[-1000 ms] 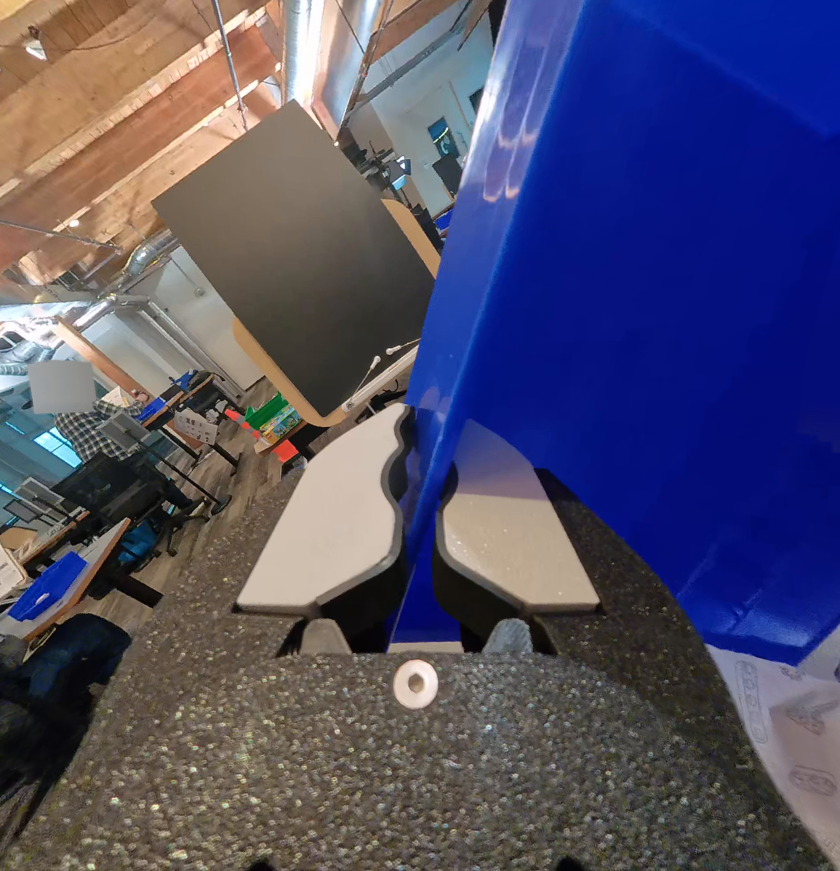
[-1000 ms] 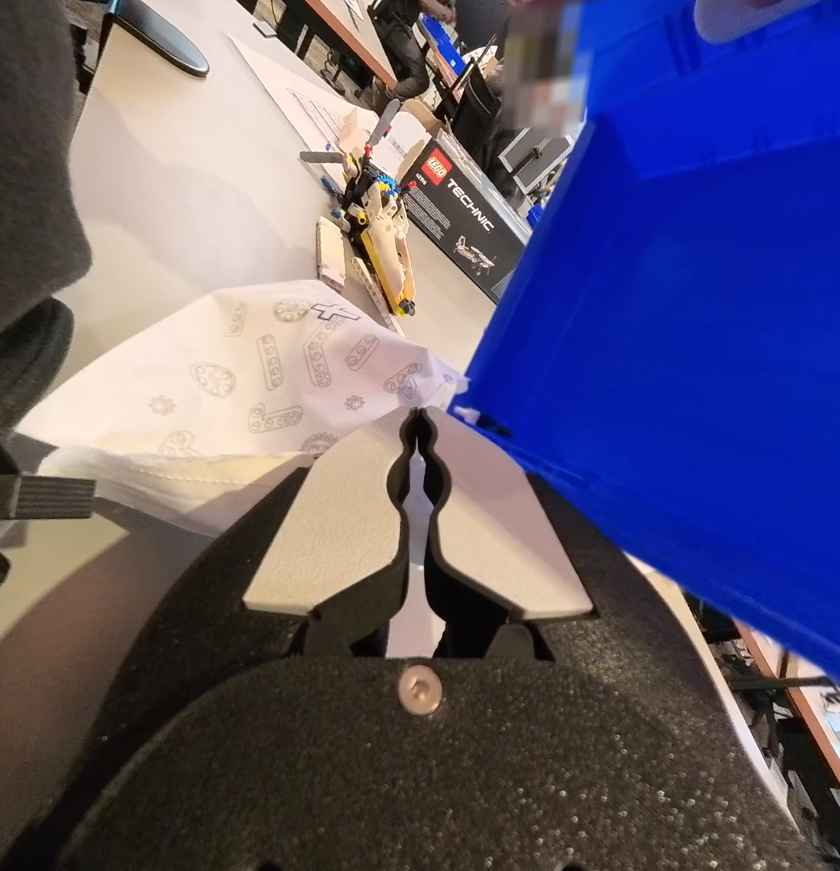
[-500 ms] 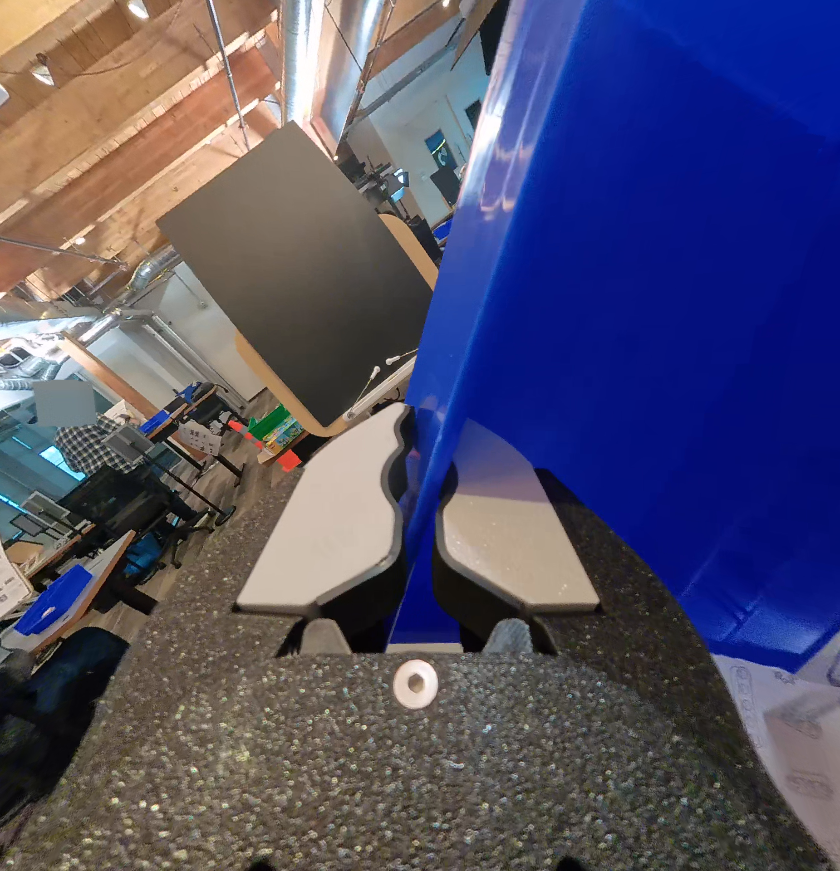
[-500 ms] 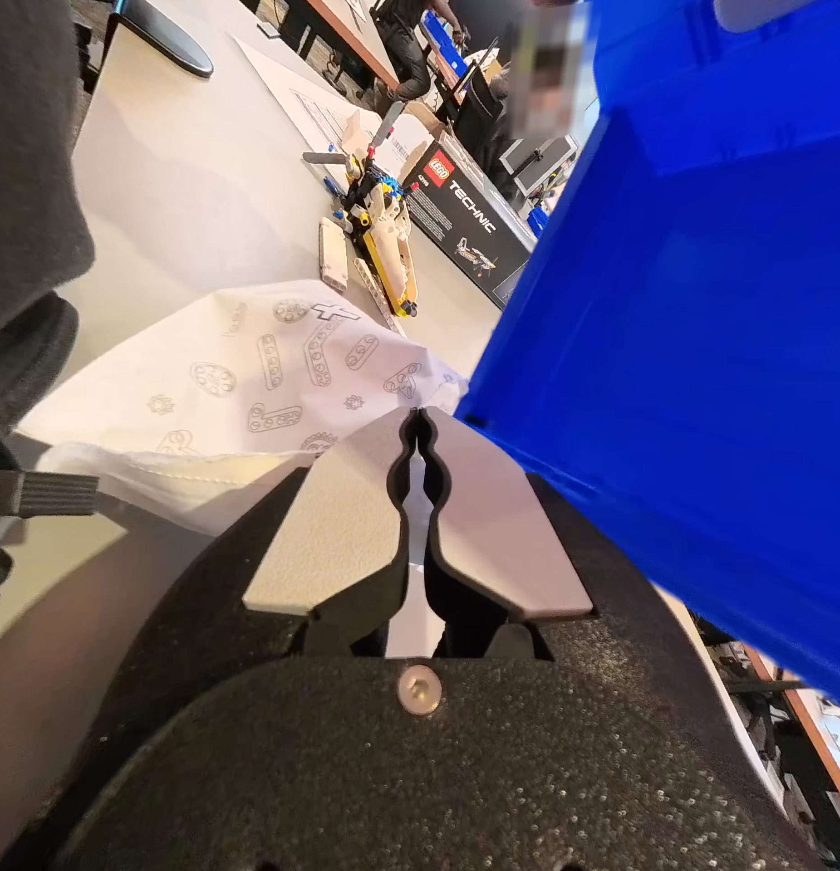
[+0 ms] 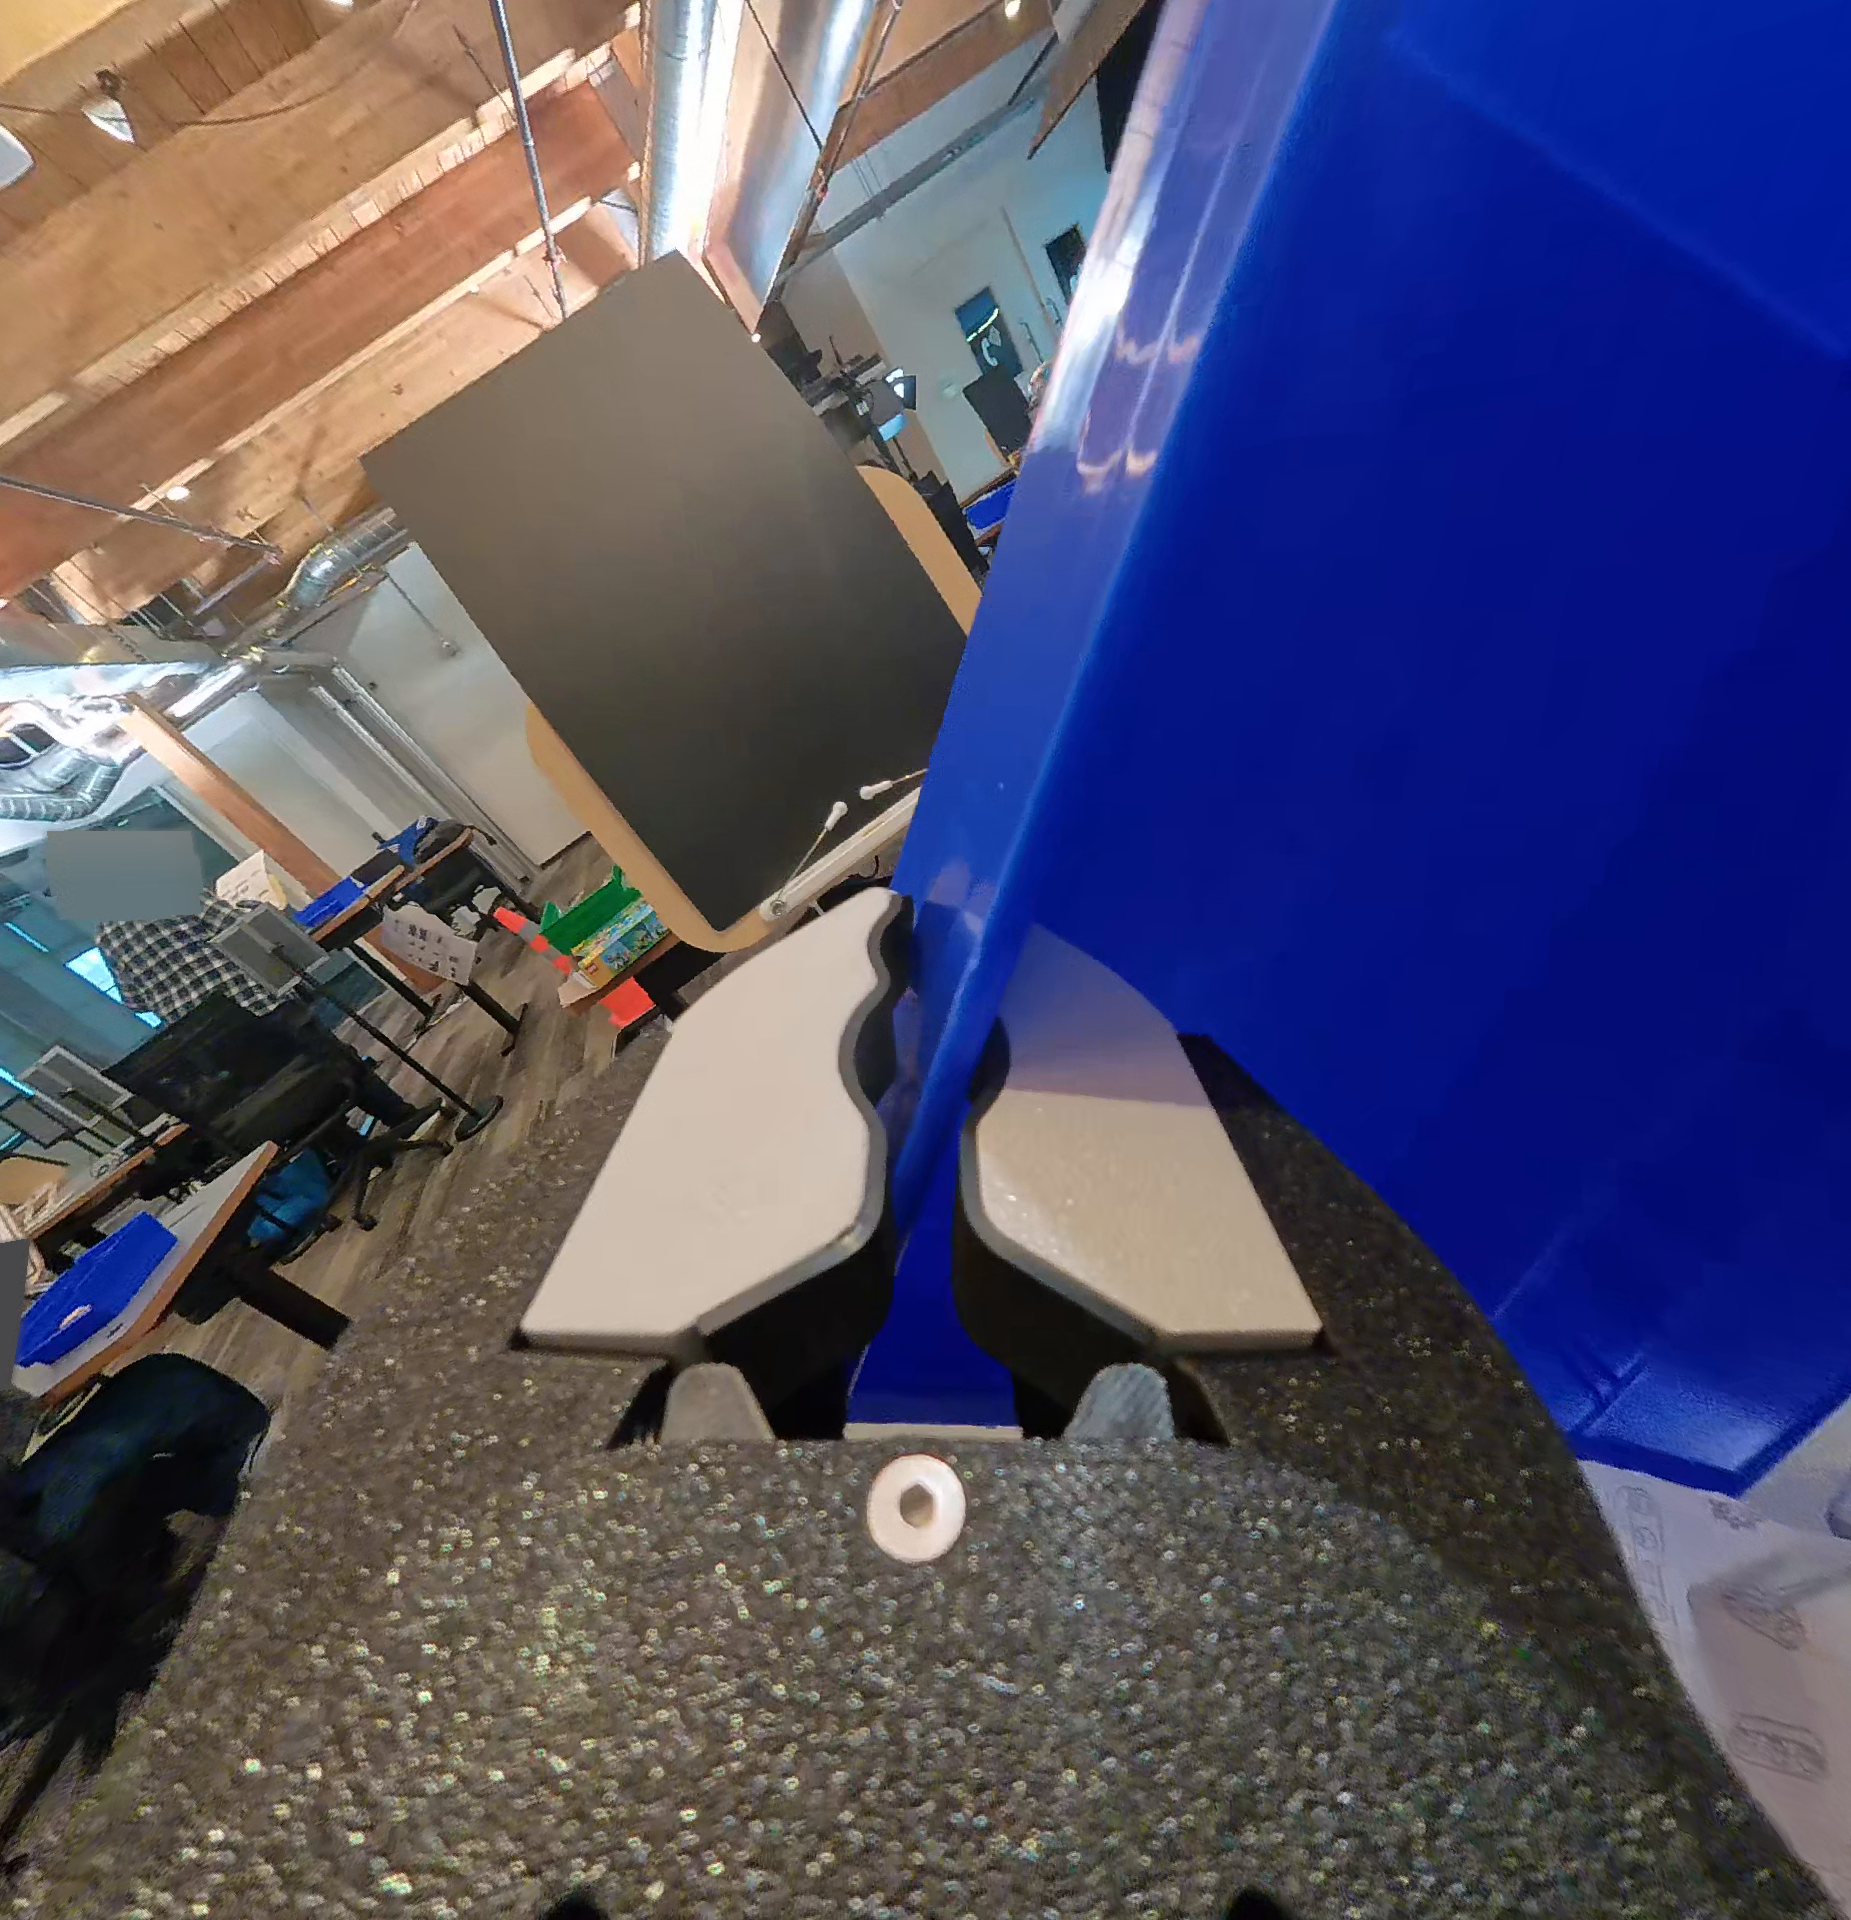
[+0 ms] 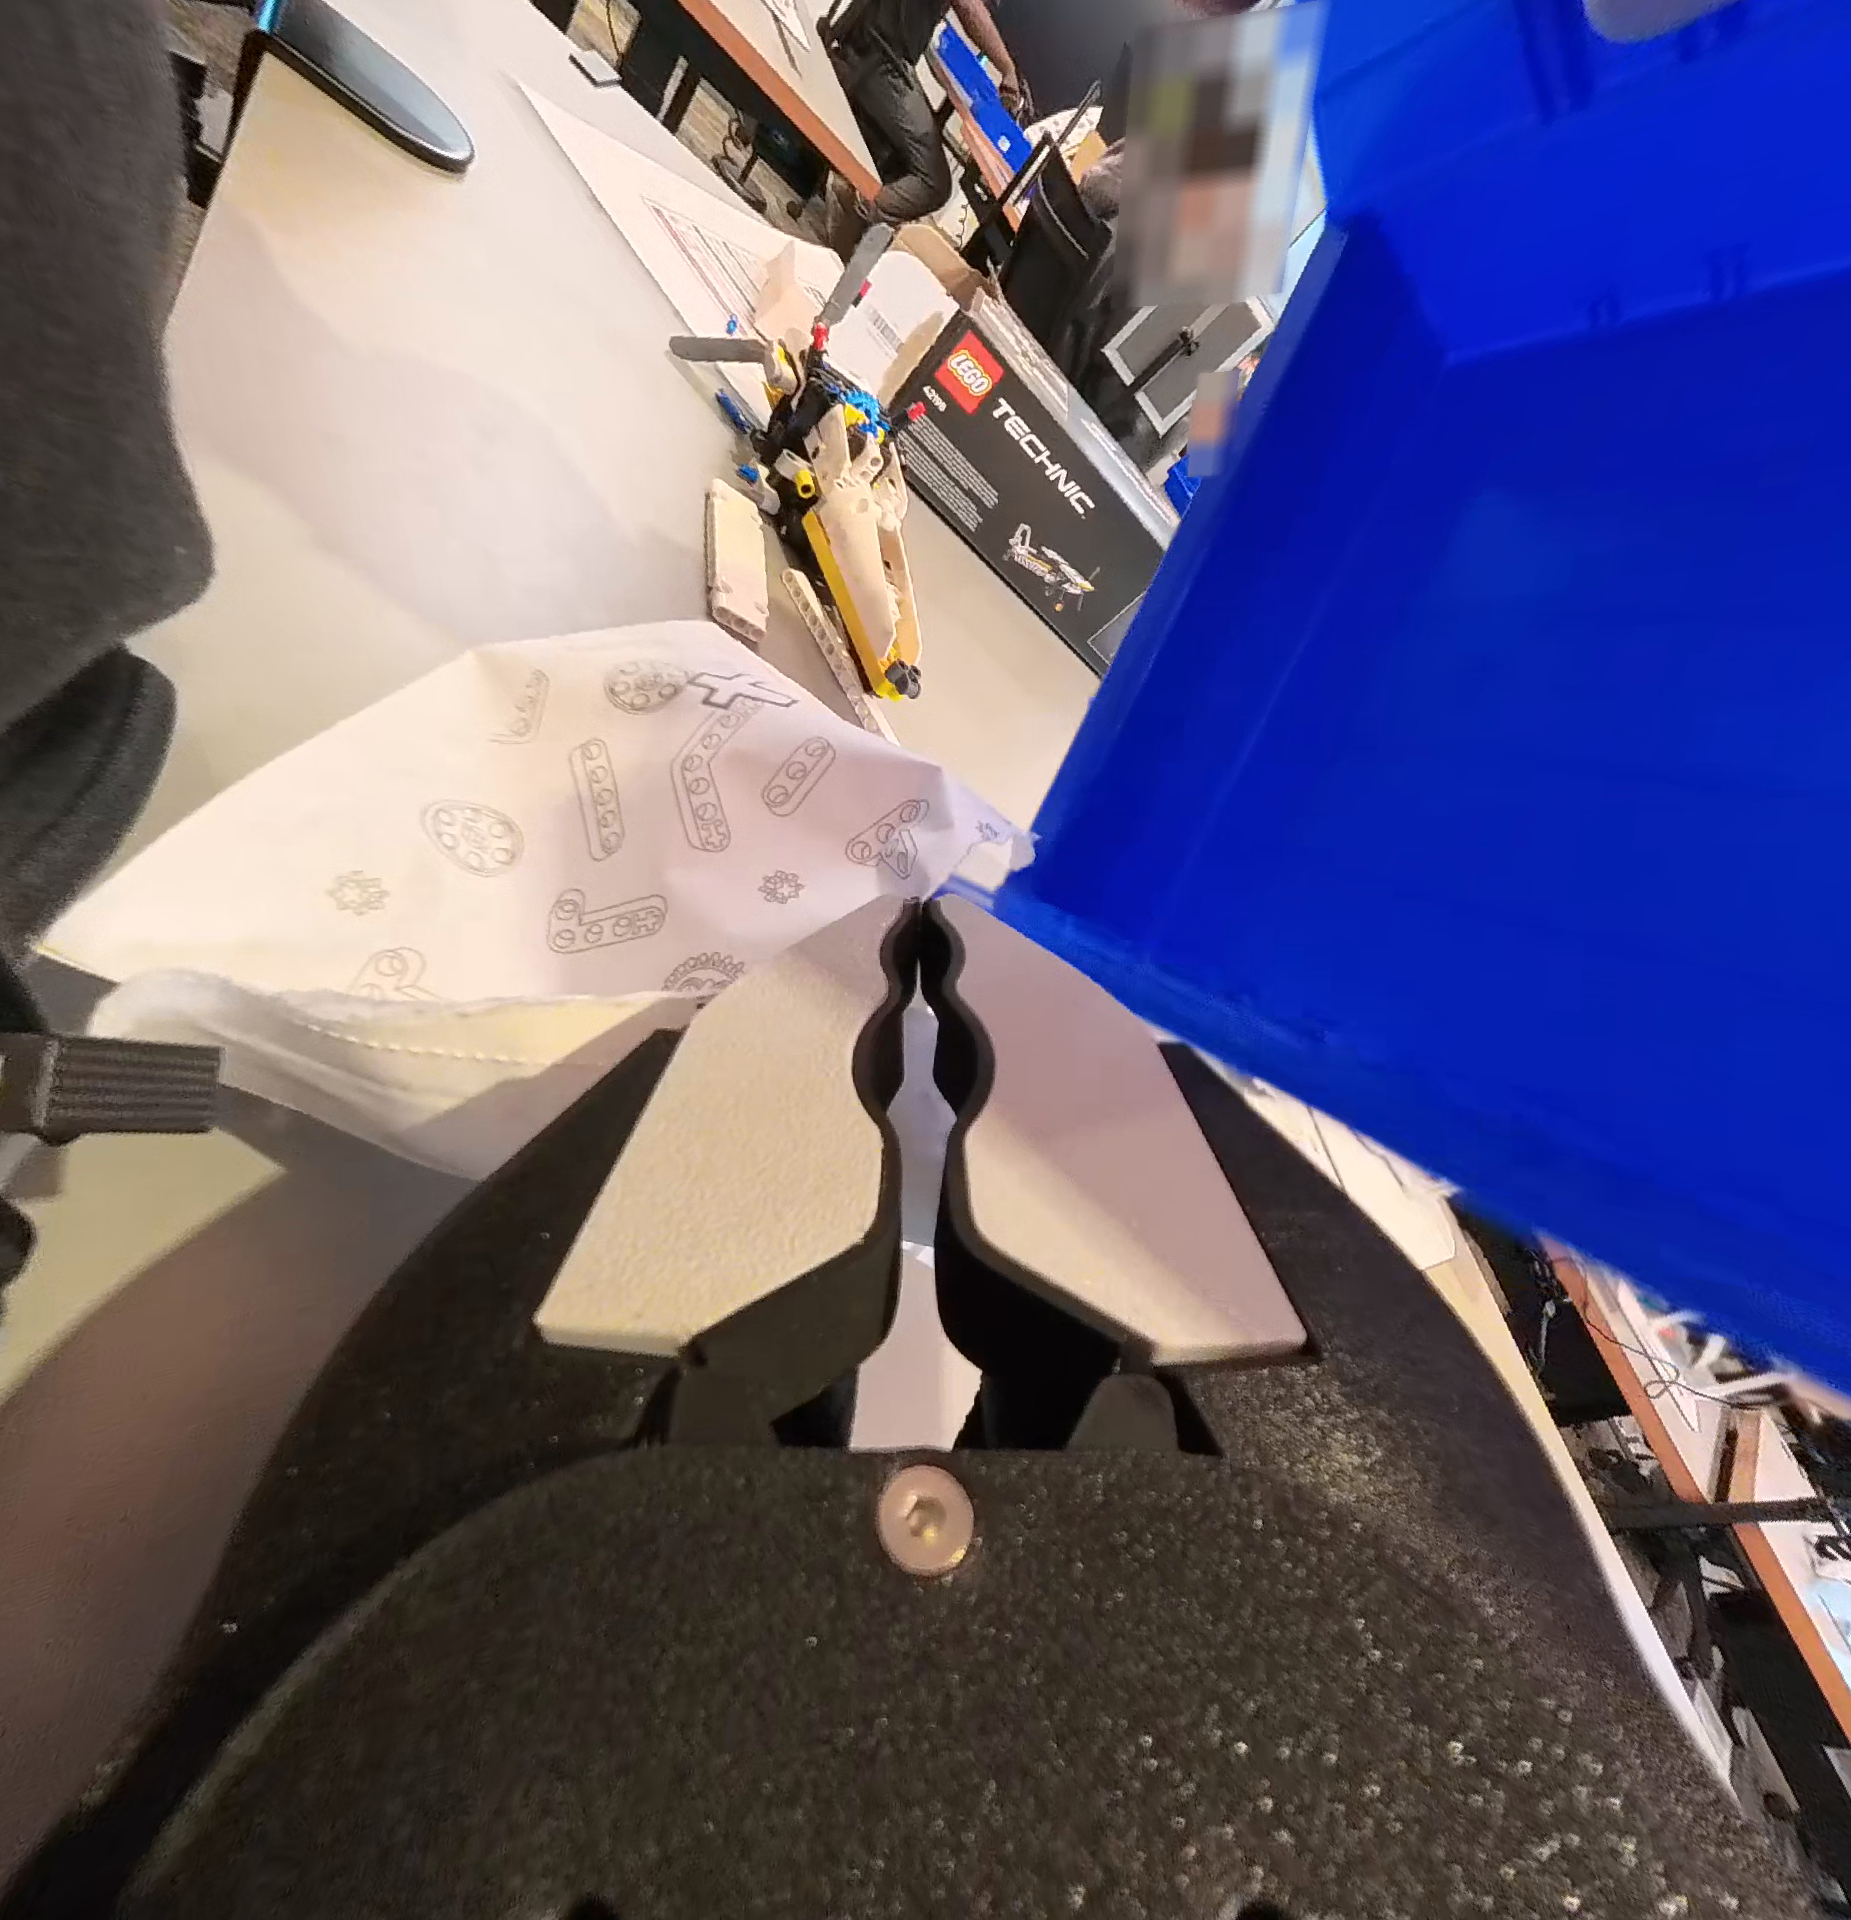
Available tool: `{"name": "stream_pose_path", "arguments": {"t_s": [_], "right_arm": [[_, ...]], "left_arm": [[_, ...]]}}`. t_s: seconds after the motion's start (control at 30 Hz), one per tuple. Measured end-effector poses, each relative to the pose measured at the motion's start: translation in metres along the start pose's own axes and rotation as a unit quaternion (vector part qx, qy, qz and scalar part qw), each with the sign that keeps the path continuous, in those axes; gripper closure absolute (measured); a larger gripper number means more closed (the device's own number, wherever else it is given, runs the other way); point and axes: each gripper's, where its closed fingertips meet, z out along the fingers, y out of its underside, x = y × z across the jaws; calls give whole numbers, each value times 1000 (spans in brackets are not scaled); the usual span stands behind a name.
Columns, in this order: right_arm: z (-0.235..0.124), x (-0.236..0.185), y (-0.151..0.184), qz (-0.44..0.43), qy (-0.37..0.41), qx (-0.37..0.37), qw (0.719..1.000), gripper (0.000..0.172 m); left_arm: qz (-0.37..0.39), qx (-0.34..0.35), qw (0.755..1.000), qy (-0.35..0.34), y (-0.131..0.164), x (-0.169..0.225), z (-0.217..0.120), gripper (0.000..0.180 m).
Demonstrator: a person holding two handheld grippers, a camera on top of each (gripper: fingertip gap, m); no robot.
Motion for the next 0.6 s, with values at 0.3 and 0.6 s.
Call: {"name": "stream_pose_path", "arguments": {"t_s": [0.3, 0.6], "right_arm": [[0, 0, 3, 1, -1, -2, 1000, 172], [4, -4, 12, 16, -15, -8, 1000, 172]], "left_arm": [[-65, -16, 998, 2, 15, -10, 15, 172], [-101, -52, 993, 39, 29, -15, 62, 172]]}}
